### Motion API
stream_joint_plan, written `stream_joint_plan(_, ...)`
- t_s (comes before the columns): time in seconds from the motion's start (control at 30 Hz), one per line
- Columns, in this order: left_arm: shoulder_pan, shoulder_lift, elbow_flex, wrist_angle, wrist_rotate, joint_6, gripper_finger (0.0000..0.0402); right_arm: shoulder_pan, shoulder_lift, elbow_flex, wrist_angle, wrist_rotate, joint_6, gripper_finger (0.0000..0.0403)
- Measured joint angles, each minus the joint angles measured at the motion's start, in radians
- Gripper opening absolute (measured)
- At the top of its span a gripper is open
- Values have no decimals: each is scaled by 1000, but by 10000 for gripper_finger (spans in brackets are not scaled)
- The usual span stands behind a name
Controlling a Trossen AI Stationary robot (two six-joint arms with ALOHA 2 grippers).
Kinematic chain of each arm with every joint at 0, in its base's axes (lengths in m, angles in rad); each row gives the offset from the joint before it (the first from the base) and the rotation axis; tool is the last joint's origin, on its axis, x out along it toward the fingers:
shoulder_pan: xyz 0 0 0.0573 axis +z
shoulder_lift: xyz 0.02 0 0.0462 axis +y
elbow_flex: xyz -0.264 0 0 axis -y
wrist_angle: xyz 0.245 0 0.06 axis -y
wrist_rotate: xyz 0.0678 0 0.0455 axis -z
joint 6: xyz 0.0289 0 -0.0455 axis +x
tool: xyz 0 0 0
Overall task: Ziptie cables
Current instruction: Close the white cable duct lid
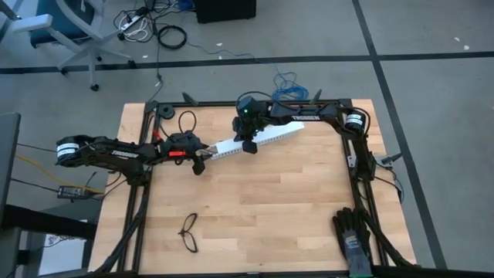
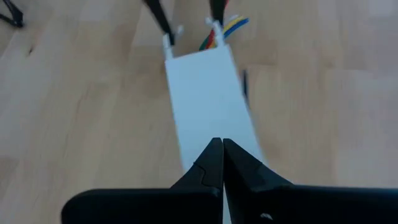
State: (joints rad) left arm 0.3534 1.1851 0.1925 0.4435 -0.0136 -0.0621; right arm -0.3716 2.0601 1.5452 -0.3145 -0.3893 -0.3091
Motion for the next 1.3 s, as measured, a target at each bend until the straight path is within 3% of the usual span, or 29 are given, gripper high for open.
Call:
stream_joint_plan(0.37, 0, 0, 0, -1, 0, -55, 284, -36, -106, -104, 16, 3, 1, 0)
stream_joint_plan(0.73, 0, 0, 0, -45, 47, -51, 285, -59, -144, -195, 64, 8, 28, 0)
stream_joint_plan(1.17, 0, 0, 6, -106, 34, -16, 285, -59, -144, -201, 91, 7, 43, 0)
stream_joint_plan(1.3, 0, 0, 25, -146, 67, 58, 285, -59, -144, -201, 94, 7, 52, 0)
